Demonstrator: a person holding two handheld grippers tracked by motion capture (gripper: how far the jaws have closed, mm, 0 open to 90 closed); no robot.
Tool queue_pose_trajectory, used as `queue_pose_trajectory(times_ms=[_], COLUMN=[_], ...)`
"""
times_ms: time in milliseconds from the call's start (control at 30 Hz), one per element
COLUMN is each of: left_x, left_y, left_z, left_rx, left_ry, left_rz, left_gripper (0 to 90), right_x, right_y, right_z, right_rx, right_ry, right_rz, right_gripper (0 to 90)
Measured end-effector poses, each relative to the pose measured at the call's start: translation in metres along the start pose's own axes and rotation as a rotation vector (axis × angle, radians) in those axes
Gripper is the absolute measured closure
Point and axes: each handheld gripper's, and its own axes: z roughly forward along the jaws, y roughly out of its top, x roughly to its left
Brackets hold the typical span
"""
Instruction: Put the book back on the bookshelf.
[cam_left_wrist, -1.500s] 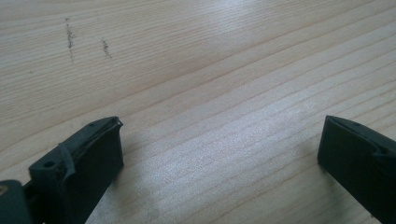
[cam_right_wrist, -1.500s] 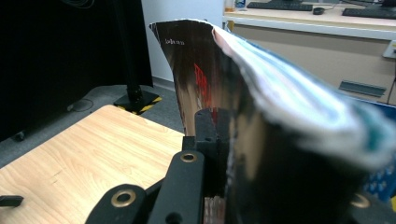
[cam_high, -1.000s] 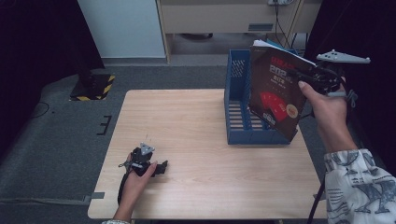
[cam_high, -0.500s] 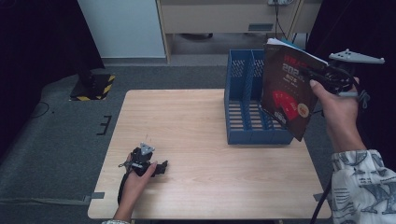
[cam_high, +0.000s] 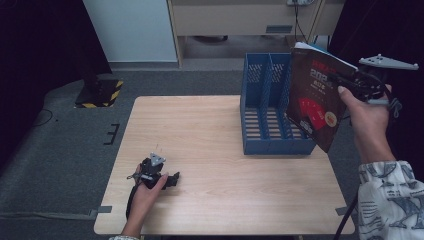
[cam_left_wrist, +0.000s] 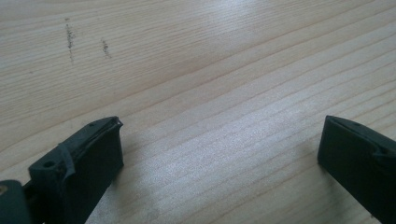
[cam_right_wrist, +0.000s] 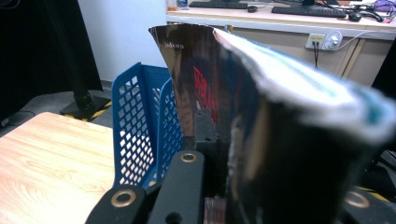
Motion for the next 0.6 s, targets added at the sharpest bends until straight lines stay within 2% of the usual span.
queue_pose_trajectory(times_ms=[600], left_x=[0.0000], left_y=[0.0000], left_z=[0.0000], left_rx=[0.000], left_ry=[0.000], left_rz=[0.000], left_gripper=[0.0], right_x=[-0.0067], right_y=[-0.0023], right_z=[-0.0021], right_rx=[0.007], right_ry=[-0.051], right_rz=[0.019], right_gripper=[87.0])
